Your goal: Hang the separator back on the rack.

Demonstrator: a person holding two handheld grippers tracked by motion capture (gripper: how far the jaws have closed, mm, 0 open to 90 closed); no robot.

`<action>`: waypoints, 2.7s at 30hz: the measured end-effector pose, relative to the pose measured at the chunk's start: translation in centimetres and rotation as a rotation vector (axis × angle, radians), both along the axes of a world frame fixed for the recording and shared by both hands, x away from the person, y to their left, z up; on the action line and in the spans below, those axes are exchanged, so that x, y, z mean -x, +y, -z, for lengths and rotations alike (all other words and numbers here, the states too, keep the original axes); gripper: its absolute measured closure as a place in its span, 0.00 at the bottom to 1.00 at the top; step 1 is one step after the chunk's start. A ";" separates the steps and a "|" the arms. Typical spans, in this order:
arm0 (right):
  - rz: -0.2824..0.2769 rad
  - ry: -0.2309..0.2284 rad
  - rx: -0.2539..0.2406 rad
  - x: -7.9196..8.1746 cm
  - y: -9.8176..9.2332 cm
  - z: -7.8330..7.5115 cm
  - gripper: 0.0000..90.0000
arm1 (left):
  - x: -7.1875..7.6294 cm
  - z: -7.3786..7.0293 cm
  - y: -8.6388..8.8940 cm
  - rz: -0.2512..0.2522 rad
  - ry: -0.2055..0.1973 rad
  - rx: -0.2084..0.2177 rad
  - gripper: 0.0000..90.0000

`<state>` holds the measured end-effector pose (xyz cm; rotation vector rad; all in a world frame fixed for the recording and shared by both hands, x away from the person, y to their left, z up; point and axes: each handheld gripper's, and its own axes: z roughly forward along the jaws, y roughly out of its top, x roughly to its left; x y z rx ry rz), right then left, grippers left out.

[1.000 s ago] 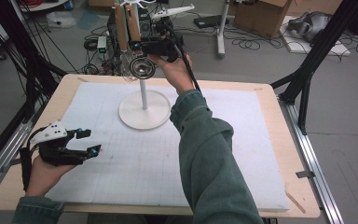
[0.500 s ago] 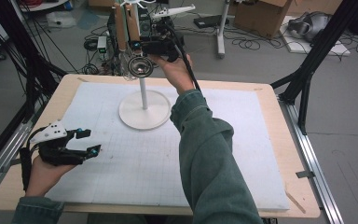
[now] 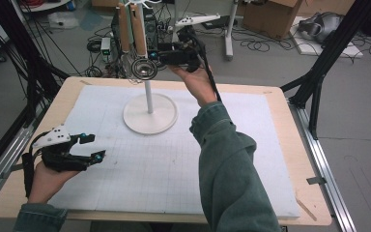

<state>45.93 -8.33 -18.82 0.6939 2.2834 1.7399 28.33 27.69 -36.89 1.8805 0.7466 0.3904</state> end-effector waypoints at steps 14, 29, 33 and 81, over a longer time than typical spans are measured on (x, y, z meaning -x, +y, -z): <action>0.001 -0.003 -0.006 3.2 -3.6 2.5 0.32 | 0.1 0.3 -0.5 -0.005 0.006 -0.003 0.25; 0.009 0.007 -0.013 5.8 -7.0 5.5 0.27 | -0.1 0.7 -0.9 -0.013 0.021 -0.015 0.21; 0.017 0.013 -0.021 6.5 -8.0 6.4 0.26 | -0.2 0.7 -0.9 -0.016 0.021 -0.013 0.21; 0.128 0.102 0.005 11.6 -15.1 14.5 0.23 | -0.6 1.2 -1.6 -0.007 0.036 -0.022 0.20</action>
